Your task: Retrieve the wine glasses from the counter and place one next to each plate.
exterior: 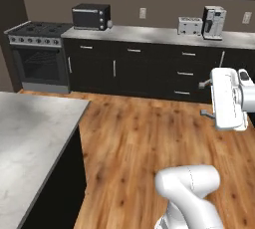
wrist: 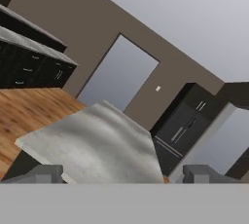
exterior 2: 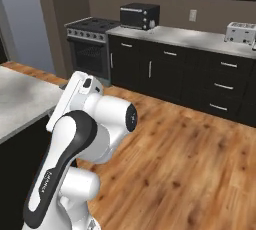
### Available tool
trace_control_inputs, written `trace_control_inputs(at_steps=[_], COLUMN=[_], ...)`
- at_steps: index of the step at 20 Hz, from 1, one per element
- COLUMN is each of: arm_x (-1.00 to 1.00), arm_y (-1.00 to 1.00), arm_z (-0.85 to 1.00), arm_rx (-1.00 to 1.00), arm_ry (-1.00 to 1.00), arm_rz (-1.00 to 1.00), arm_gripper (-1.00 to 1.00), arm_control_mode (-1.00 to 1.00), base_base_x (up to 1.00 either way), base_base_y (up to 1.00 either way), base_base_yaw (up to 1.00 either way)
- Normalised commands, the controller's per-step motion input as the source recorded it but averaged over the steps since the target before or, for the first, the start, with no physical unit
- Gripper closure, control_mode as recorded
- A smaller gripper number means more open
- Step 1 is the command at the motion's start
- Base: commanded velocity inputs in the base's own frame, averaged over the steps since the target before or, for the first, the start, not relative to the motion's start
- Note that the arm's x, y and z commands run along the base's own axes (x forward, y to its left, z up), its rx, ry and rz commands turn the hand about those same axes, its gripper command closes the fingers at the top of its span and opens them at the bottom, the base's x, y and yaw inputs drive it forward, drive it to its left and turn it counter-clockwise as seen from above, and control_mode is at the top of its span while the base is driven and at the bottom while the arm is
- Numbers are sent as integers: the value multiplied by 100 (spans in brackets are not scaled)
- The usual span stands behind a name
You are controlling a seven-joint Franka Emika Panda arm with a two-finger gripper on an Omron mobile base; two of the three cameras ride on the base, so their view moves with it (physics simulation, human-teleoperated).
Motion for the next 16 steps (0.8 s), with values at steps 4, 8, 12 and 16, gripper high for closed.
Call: trace_control_inputs(at_steps=[4,8,12,16], arm_x=[0,0,0,0], arm_y=[0,0,0,0], arm_z=[0,0,0,0], arm_rx=[0,0,0,0], arm_ry=[0,0,0,0], arm_rz=[0,0,0,0], arm_gripper=[-100,-100,-100,-100], arm_control_mode=[100,100,100,100], base_base_x=[100,100,100,100], base_base_y=[-21,-3,0,0], base_base_yaw=[1,0,0,0])
